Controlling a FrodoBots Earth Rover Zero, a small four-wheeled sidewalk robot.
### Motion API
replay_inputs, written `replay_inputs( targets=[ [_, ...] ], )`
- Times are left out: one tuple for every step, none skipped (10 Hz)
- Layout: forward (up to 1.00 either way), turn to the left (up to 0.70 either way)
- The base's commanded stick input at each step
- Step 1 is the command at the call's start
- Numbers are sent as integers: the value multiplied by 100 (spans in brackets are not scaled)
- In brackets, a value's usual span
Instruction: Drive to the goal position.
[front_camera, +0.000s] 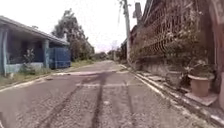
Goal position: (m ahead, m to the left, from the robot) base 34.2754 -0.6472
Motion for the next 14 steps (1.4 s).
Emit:
replay_inputs(
  targets=[
    [70,0],
    [70,0],
    [70,0],
    [70,0],
    [70,0],
    [70,0],
    [70,0],
    [70,0],
    [70,0],
    [70,0],
    [70,0],
    [70,0],
    [70,0],
    [70,0]
  ],
)
